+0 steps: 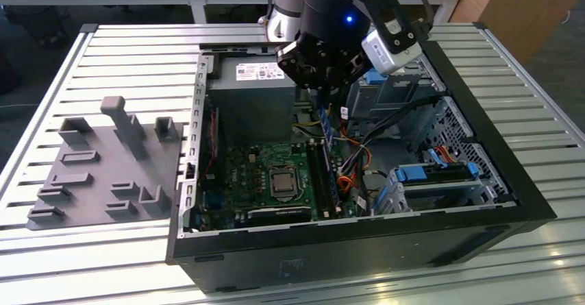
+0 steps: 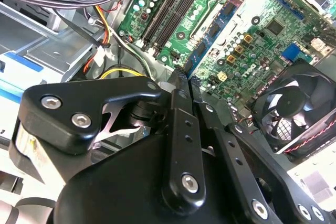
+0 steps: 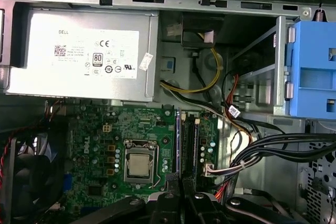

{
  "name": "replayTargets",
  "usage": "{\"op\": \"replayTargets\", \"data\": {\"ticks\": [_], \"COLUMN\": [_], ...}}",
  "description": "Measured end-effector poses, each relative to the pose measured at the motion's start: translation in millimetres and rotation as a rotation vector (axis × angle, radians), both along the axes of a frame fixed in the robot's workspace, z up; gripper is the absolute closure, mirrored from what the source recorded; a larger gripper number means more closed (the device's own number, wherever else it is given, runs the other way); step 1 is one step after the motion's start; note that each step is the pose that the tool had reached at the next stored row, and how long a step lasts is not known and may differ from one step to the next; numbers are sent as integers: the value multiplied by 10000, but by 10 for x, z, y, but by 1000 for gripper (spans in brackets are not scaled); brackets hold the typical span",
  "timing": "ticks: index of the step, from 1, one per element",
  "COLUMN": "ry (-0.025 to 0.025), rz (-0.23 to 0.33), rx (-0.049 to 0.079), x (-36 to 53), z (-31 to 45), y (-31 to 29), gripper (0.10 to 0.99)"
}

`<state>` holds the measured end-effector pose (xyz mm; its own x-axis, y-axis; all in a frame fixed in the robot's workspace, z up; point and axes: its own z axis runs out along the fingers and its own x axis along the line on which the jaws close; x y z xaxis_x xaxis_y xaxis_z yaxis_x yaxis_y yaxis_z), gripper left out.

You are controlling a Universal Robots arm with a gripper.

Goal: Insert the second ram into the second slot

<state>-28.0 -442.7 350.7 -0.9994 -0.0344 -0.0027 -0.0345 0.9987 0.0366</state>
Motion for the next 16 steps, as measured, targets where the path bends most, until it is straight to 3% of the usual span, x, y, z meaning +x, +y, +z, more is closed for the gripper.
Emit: {"op": "replayTargets", "data": {"ticks": [16], "ry": [0], "rz": [-282], "rx": [0], "x": [0], "z": [-36], "y": [0], "gripper": [949]}}
